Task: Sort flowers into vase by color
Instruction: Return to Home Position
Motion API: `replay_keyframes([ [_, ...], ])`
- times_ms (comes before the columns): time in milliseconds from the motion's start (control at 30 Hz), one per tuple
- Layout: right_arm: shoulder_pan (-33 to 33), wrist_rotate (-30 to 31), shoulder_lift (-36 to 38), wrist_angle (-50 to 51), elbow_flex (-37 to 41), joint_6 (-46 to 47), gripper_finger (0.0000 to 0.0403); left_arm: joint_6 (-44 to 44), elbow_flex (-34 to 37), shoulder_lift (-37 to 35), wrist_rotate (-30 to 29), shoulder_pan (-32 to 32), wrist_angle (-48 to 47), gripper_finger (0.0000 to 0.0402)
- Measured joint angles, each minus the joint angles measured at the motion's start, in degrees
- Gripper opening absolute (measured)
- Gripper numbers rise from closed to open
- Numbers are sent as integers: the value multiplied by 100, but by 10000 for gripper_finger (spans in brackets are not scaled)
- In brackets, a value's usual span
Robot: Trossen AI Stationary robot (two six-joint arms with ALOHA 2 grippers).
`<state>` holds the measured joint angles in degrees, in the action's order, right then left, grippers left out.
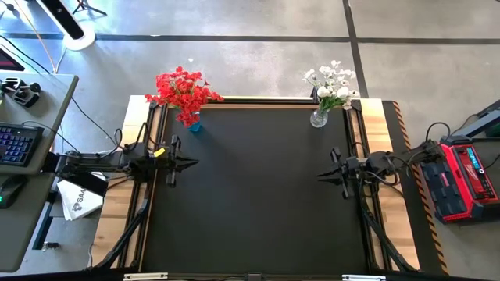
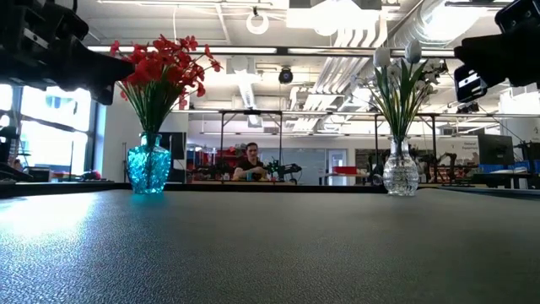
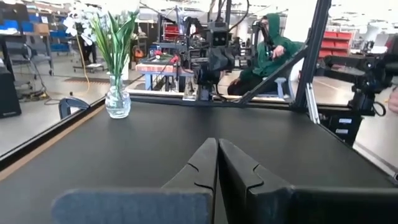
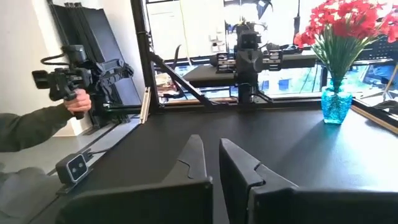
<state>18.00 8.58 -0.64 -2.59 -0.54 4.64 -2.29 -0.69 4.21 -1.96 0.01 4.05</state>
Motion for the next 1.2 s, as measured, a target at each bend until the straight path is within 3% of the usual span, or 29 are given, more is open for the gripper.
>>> replay_keyframes([
  [233, -11, 971, 2, -162, 2, 7, 0, 285, 0, 0, -21, -48, -2, 1],
  [333, -180, 1024, 4, -106, 2, -15, 0, 259, 0, 0, -27, -48, -4, 1],
  [500, -857, 684, 4, -107, 2, 61, 0, 244, 0, 0, -43, -48, -89, 0],
  [667, -1841, -478, 4, -111, 2, 293, 0, 197, 0, 0, -43, -48, -110, 0],
  [800, -2378, -1011, 4, -85, 2, 370, 0, 197, -1, 0, -43, -48, -140, 0],
  [1200, -2564, -828, -13, 188, -2, 238, 0, 145, -7, 0, -41, -48, -337, 0],
])
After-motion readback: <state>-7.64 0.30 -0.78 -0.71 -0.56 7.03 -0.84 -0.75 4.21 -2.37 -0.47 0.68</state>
